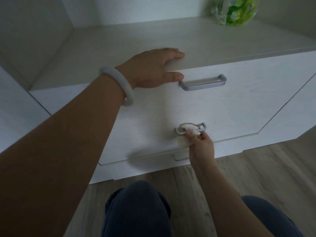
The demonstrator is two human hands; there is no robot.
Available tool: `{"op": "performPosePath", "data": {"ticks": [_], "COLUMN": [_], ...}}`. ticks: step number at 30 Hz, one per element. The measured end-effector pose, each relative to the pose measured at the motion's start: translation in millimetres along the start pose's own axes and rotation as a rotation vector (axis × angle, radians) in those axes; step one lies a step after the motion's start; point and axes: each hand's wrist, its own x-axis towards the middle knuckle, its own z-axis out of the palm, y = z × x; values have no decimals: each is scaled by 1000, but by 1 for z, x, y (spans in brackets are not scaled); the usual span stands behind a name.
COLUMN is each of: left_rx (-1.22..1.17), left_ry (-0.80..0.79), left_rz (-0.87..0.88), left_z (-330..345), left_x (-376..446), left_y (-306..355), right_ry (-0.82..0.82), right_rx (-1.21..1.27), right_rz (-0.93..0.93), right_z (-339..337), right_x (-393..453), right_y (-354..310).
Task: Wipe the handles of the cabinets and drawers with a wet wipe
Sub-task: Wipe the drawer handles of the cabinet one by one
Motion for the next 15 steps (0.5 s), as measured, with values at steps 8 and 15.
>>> {"op": "performPosePath", "data": {"ticks": [8, 15], "left_rx": [10, 11], "left_ry": [-2, -8], "left_rz": [5, -1], "left_z": [0, 0], "left_x": [0, 0], "left_y": [0, -1], "right_ry": [-118, 138], "right_rx": [190, -424], "right_rz": [132, 8], "right_z": [-11, -13], "right_x": [-15, -5], "right_y": [-7, -21]}}
